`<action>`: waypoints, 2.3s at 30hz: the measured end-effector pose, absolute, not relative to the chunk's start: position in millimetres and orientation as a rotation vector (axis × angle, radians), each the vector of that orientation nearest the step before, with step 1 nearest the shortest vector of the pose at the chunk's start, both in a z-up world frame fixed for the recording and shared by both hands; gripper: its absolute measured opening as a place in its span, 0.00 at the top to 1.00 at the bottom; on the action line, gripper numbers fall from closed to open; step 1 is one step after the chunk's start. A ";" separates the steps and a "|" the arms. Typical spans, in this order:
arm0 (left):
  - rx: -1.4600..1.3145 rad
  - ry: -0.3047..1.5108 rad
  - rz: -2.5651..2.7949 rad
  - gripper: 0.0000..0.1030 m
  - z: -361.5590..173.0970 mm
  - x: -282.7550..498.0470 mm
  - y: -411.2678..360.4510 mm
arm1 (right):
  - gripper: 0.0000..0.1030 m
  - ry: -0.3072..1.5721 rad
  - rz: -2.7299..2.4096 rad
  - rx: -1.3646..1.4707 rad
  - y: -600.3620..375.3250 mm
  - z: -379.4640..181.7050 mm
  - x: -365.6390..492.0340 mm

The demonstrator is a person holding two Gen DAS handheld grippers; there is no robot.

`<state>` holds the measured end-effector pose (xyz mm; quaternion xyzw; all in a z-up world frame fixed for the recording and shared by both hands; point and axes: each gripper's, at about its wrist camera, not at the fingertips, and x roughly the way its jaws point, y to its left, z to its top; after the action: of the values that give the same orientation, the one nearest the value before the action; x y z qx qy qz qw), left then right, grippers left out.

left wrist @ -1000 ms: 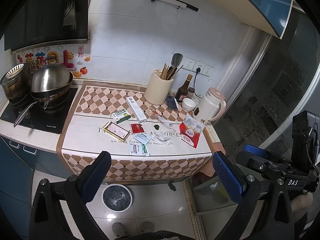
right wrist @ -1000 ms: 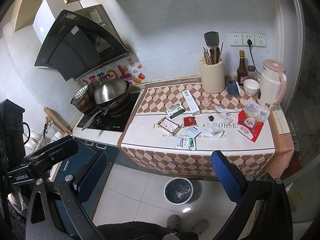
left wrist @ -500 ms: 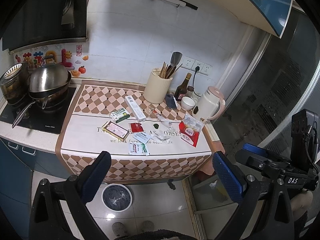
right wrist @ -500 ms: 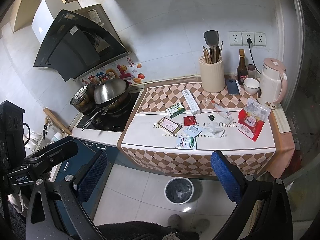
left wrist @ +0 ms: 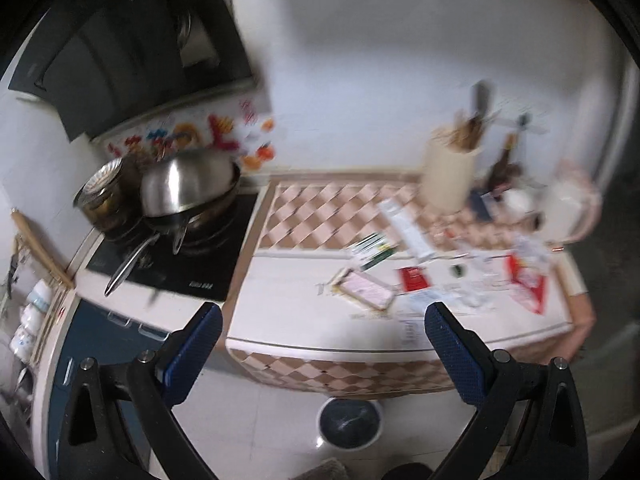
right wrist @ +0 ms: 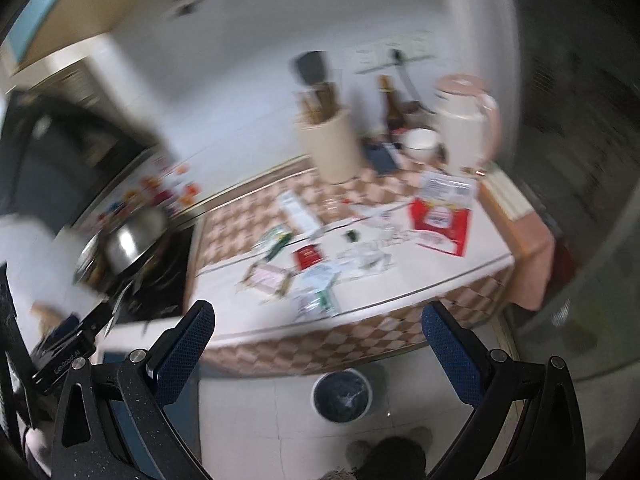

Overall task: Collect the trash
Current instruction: 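Grasp the red-brown medicine box with the left tool while the right grasps the white toothpaste box, then carry both boxes over the bin and open both tools to drop them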

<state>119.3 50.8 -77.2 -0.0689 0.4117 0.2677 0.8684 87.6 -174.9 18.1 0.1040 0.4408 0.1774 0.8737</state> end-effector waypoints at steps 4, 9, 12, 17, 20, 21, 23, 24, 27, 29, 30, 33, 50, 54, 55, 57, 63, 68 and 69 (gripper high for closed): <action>-0.270 1.055 0.600 0.00 -151.6 183.0 90.2 | 0.00 0.958 0.238 0.237 -206.0 -25.8 155.6; -0.621 1.313 0.615 0.00 -270.6 264.6 131.9 | 0.00 1.050 0.188 0.180 -246.3 -112.6 272.7; -0.793 1.419 0.638 0.04 -335.1 305.9 145.5 | 0.03 1.126 0.210 0.124 -252.4 -162.9 341.9; -1.016 1.461 0.705 0.32 -401.0 343.9 161.3 | 0.15 1.239 0.328 -0.026 -178.5 -229.2 441.1; -0.930 1.444 0.727 0.41 -395.4 348.5 158.7 | 0.15 1.285 0.419 -0.100 -121.4 -254.8 479.7; -0.865 1.454 0.732 0.41 -392.8 347.7 157.7 | 0.15 1.299 0.459 -0.127 -98.6 -261.9 489.3; -0.723 1.475 0.742 0.42 -387.8 339.8 155.9 | 0.15 1.313 0.525 -0.181 -58.7 -272.0 500.8; -0.668 1.478 0.746 0.42 -386.2 336.5 156.1 | 0.15 1.314 0.551 -0.209 -38.4 -277.6 505.9; -0.558 1.500 0.783 0.43 -387.7 322.5 163.8 | 0.15 1.325 0.613 -0.300 20.4 -298.4 514.4; -0.606 1.493 0.775 0.32 -391.0 313.8 169.6 | 0.24 1.329 0.635 -0.351 51.4 -312.1 517.9; -0.636 1.488 0.761 0.32 -391.8 310.2 170.0 | 0.28 1.335 0.647 -0.385 67.7 -321.6 518.3; -0.668 1.459 0.718 0.46 -388.6 306.9 163.4 | 0.52 1.343 0.629 -0.470 89.4 -342.5 516.6; -0.276 1.165 0.529 0.46 -252.6 199.2 52.5 | 0.53 1.126 0.583 -0.150 -37.2 -223.8 392.7; -0.282 1.192 0.440 0.46 -280.0 141.7 53.5 | 0.53 1.176 0.539 -0.056 -109.2 -223.3 292.6; -0.285 1.215 0.429 0.46 -288.8 124.7 54.1 | 0.53 1.206 0.532 -0.028 -124.9 -231.8 262.8; -0.302 1.282 0.407 0.46 -315.3 107.1 54.7 | 0.53 1.260 0.521 -0.005 -144.5 -251.5 213.8; -0.355 1.511 0.350 0.46 -441.2 62.2 40.4 | 0.53 1.467 0.504 0.000 -186.6 -354.1 88.6; -0.437 1.650 0.325 0.46 -592.8 63.9 35.6 | 0.53 1.691 0.485 -0.002 -188.5 -516.8 51.5; -0.455 1.673 0.322 0.46 -625.7 66.7 37.1 | 0.53 1.729 0.481 0.000 -185.2 -555.9 48.3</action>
<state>66.7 37.1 -625.7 -0.1990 0.7321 0.1411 0.6360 48.3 -185.2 -555.9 0.0000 0.7531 0.2096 0.6237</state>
